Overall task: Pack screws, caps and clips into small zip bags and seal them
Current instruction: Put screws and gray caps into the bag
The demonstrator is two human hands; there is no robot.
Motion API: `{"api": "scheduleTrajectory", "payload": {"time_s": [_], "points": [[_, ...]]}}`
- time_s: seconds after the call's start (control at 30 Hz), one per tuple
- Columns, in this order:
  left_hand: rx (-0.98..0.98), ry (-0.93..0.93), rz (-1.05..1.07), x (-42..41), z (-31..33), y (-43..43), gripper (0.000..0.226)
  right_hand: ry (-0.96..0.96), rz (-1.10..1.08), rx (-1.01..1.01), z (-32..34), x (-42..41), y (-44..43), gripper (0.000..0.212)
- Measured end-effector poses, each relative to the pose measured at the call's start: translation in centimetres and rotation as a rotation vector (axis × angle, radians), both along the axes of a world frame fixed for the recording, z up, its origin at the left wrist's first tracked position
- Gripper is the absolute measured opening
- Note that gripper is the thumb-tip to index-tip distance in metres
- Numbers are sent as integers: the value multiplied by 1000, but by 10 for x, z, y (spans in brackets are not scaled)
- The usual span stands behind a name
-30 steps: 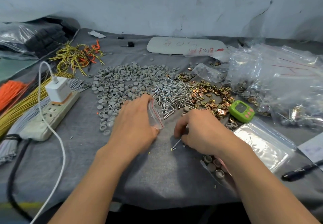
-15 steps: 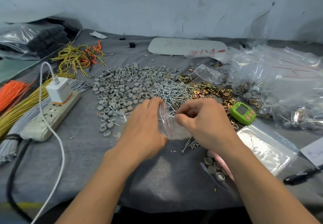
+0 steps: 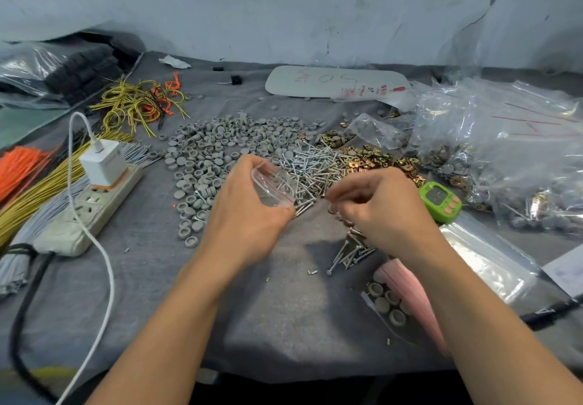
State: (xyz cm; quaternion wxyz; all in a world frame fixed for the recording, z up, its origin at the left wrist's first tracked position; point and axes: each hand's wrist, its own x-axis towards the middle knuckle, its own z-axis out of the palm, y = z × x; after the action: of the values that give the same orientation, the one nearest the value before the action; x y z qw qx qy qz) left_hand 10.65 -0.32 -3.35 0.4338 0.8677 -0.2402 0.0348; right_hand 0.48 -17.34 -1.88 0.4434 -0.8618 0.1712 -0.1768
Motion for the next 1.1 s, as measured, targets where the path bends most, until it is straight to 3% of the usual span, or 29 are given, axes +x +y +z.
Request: {"api": "scheduleTrajectory", "payload": {"time_s": [0.1, 0.23, 0.37, 0.5, 0.63, 0.73, 0.83, 0.93, 1.1], "points": [[-19, -14, 75, 5, 4, 6, 46, 185, 205, -35, 2, -7, 1, 26], [46, -120, 144, 13, 7, 14, 44, 395, 301, -322, -4, -12, 10, 20], [158, -186, 141, 12, 3, 10, 40, 427, 315, -405, -6, -11, 16, 15], [187, -162, 74, 9, 0, 4, 47, 286, 229, -261, -9, -9, 17, 18], [211, -166, -24, 5, 1, -1, 53, -77, -6, 268, -5, -3, 16, 17], [234, -182, -104, -2, 0, -6, 53, -180, -19, 423, -1, 2, 23, 16], [251, -179, -176, -8, -1, -13, 54, -189, 49, 410, 3, 7, 31, 17], [217, -119, -232, -11, 0, -15, 54, -161, 26, 192, 2, 14, 35, 26], [140, -43, -249, -9, -2, -12, 46, -103, 84, 74, -2, 18, 40, 24]]}}
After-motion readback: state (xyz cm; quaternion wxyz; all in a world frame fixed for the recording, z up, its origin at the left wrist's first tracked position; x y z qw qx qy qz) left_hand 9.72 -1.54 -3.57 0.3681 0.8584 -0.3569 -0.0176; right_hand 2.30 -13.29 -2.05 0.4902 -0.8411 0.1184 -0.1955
